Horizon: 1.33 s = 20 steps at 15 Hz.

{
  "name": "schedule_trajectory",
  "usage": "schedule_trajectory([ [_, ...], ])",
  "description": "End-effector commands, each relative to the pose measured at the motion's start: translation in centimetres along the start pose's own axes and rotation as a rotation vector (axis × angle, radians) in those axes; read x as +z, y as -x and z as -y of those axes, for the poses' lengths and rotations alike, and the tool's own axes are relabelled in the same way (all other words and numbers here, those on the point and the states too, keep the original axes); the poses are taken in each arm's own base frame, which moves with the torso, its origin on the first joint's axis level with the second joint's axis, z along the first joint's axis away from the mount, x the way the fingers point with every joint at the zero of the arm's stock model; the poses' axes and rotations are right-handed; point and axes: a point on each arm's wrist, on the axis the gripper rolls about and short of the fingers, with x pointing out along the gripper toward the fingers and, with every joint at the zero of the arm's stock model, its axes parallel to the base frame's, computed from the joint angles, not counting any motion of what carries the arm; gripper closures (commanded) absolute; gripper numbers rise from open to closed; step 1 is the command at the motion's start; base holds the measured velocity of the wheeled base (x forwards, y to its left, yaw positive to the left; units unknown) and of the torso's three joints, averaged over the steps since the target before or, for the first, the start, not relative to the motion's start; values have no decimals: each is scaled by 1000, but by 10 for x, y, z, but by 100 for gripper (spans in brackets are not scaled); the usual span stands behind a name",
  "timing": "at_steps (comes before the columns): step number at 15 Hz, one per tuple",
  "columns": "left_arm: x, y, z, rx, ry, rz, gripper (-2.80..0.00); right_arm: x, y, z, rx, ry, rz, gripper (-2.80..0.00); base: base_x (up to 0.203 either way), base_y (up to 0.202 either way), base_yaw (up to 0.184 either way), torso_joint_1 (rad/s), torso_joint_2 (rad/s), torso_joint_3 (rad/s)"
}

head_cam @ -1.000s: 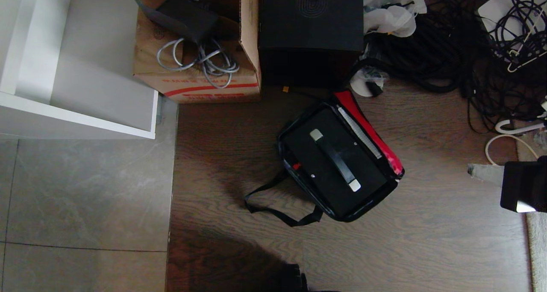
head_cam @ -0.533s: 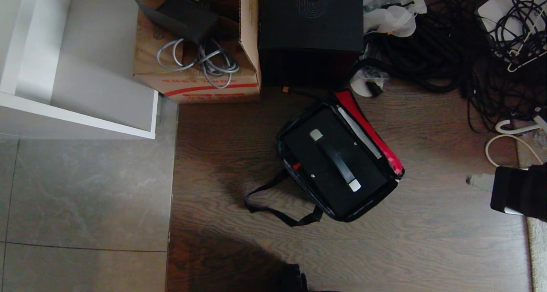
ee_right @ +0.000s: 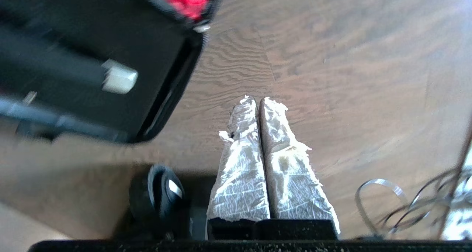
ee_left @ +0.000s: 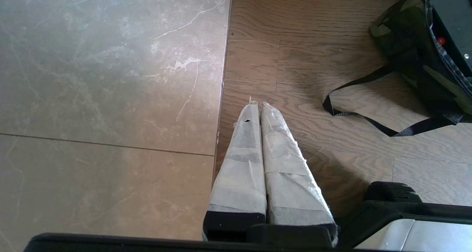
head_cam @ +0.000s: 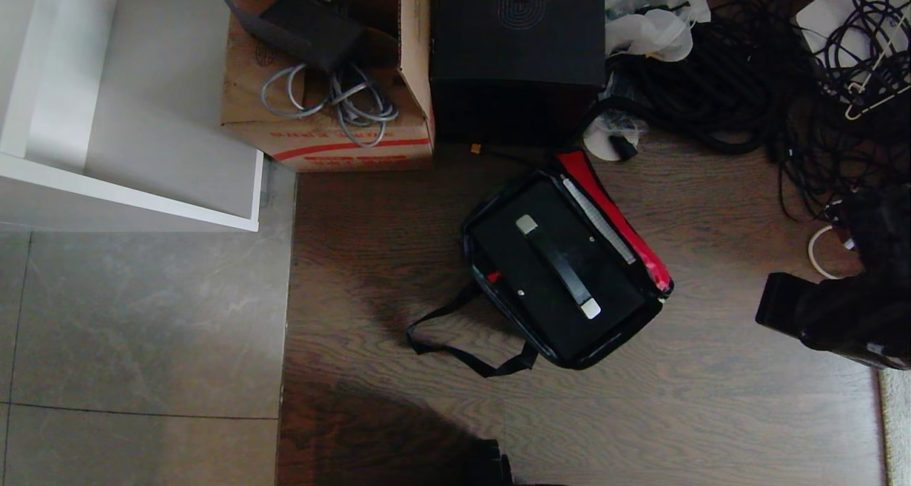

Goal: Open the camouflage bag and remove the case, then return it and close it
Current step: Close the top of the storage box

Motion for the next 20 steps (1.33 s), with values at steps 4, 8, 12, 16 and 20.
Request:
schedule_trajectory([
  [4,-2,-1,0,1,0,-7,0,-1,-73,6,-84,-135,-100,-280,0,0,0,0,0,0],
  [8,-2,-1,0,0,0,-7,0,7,-110,-3,-41,-257,-34,-280,0,0,0,0,0,0],
  [12,-2,-1,0,1,1,-7,0,10,-152,1,-45,-452,-13,-280,0,0,0,0,0,0],
  [16,-2,-1,0,1,1,-7,0,32,-171,10,4,-655,-45,-280,0,0,0,0,0,0],
  [20,-2,-1,0,1,0,-6,0,66,-144,40,238,-492,-100,-280,0,0,0,0,0,0],
])
